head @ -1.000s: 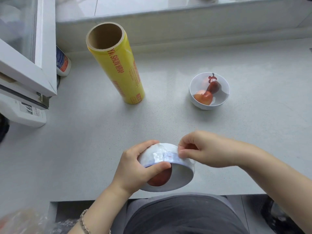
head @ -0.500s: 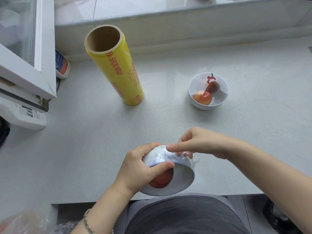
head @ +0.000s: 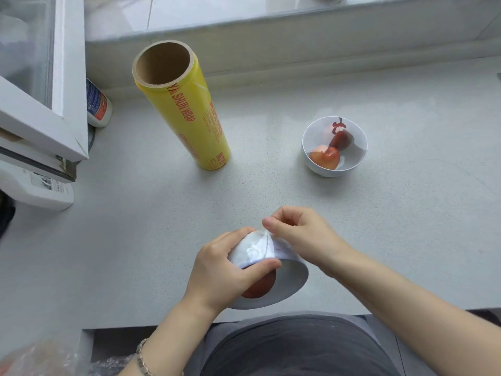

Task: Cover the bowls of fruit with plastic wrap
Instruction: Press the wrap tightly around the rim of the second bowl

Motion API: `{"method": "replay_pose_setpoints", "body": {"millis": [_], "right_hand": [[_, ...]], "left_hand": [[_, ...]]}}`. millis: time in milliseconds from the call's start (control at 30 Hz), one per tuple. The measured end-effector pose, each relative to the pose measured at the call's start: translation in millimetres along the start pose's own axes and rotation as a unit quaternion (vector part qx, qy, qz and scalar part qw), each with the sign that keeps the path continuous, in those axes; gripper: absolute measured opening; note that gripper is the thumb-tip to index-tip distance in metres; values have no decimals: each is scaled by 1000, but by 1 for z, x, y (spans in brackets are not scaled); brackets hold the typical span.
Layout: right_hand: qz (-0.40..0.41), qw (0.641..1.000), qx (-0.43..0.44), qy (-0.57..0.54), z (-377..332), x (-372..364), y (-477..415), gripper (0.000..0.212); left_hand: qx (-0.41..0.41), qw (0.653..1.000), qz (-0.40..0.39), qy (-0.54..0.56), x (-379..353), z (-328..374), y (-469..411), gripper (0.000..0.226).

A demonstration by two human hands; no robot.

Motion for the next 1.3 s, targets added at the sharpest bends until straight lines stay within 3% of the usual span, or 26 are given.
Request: {"method": "replay_pose_setpoints", "body": {"millis": [100,233,467,567,667,733,767,867,1167,1300], "right_hand": [[62,998,27,-1,1,7,-2,30],[85,995,38,39,2,9,-4,32],[20,997,-27,69,10,15,-11,29],[21,997,-46,64,18,26,-14,21],[92,988,96,74,-12,46,-5,16],[33,972,231,35,-44,38,16,9],[-32,962,268,39,-52,24,28,20],[-175,936,274,138,-37,-13,46,47],[-142,957,228,108,-22,-22,32,44],[-121,961,190,160,-14,-16,20,44]], "left_hand": [[-12,1000,15,9,3,1,-1,64],[-22,999,27,32,5,3,1,60],[-18,999,11,44,2,6,2,62],[2,998,0,68,1,2,3,50],[36,994,2,104,4,-5,2,45],[40,993,2,108,4,-6,1,45],[35,993,1,109,4,-4,1,44],[15,992,-2,126,4,2,0,38],[37,987,17,153,5,-6,-3,45],[36,988,11,150,4,-9,-2,55]]}}
Point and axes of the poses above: each hand's wrist, its own y-axis away from the middle knuckle, its own x-axis out of the back of the hand, z = x × y, the point moved 8 cm from there along -y, towards the middle knuckle, and after that the axes turned 11 degrees about -y, right-handed, at the moved point
